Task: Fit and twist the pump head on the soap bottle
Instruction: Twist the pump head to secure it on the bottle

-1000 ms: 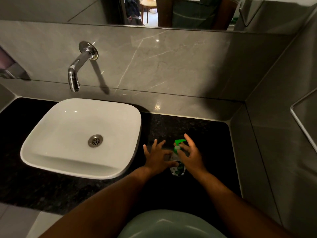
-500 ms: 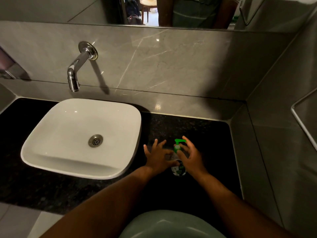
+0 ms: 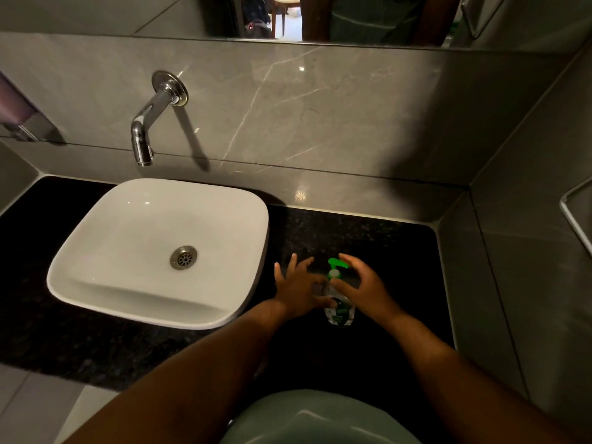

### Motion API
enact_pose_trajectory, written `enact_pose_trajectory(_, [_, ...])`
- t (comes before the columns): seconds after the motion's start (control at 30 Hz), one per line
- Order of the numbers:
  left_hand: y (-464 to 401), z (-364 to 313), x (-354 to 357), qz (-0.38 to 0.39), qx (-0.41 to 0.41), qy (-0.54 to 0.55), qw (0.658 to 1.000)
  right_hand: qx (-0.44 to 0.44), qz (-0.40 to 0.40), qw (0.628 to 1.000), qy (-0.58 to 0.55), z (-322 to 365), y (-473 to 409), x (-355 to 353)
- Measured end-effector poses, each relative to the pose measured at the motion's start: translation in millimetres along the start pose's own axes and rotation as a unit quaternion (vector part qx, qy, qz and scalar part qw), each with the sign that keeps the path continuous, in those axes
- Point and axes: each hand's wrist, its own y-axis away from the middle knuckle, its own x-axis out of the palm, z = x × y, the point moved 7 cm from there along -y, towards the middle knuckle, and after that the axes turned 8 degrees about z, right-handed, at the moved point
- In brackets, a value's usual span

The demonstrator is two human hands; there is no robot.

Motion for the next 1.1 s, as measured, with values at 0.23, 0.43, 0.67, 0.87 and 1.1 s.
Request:
enact_pose_trajectory(0.23, [-7,-1,2,0.09,0.041,-0.021,0.995,0.015,0.205,0.959,0.193,1,-14,-1])
enact_pose_trajectory(0.43, [-4,1,5,0.07,0.038,0.021,0.997,0.0,0.163,0.975,0.15,-1,-10,4])
enact_pose_trajectory(0.67, [2,0,10,0.018,0.034,0.027,0.999,0.003,0.06,0.994,0.096,-6,-3,9])
enact_pose_trajectory(0.87, [2,-5,3,-0.018,0.03,-0.01,0.999,0.013,-0.028,0.995,0.092,-12,1,9])
enact_pose_trajectory(1.1, [7,-15,3,-0.06,0.024,-0.053,0.997,0.004,-0.11,0.988,0.105,-10,8,9])
